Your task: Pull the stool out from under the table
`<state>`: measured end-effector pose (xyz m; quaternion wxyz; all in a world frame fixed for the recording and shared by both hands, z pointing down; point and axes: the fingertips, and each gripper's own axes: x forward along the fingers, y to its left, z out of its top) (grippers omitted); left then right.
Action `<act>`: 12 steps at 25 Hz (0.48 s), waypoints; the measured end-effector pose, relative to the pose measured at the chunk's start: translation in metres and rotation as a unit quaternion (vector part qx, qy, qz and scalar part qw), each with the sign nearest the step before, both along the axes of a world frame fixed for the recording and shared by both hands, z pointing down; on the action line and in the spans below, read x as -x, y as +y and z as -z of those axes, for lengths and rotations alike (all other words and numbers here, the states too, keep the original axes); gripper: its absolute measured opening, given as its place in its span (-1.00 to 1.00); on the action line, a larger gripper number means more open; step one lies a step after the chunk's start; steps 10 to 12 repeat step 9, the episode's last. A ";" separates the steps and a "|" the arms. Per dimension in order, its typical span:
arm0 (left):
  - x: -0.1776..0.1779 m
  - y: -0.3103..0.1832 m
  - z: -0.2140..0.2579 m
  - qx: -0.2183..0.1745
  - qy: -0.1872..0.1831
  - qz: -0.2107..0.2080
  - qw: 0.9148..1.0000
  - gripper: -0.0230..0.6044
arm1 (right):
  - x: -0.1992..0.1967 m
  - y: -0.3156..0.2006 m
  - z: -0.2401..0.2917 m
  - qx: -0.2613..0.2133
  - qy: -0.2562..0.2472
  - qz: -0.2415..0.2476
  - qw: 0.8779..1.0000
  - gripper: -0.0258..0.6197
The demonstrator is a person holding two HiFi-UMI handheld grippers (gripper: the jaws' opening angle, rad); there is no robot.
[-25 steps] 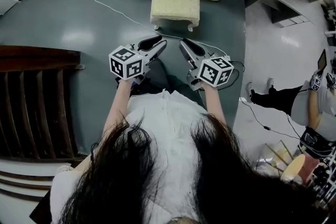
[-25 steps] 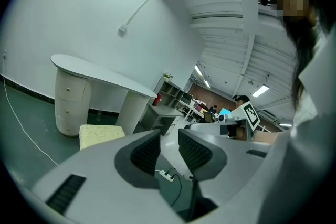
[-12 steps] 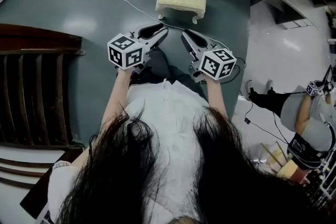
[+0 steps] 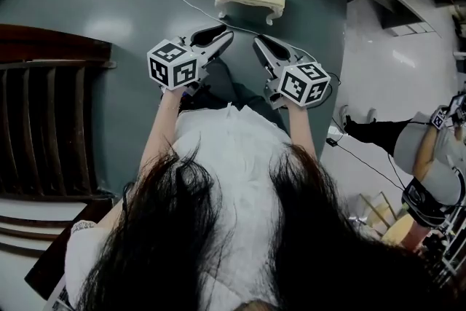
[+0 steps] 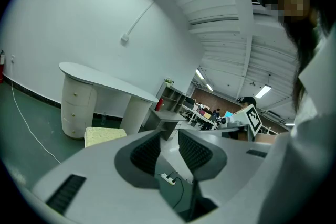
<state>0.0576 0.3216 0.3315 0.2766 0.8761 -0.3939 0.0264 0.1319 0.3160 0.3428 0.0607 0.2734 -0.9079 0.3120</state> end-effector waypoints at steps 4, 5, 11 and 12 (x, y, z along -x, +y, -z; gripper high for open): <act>0.004 0.000 0.005 -0.007 0.002 0.011 1.000 -0.56 | -0.004 0.003 0.001 -0.004 0.001 -0.001 1.000 -0.73; 0.006 0.000 0.007 -0.009 0.003 0.015 1.000 -0.56 | -0.005 0.003 0.001 -0.004 0.001 -0.002 1.000 -0.73; 0.018 -0.004 0.018 -0.019 0.009 0.037 0.999 -0.56 | -0.010 0.005 0.002 -0.007 0.001 -0.007 1.000 -0.73; 0.018 -0.004 0.018 -0.019 0.009 0.037 0.999 -0.56 | -0.010 0.005 0.002 -0.007 0.001 -0.007 1.000 -0.73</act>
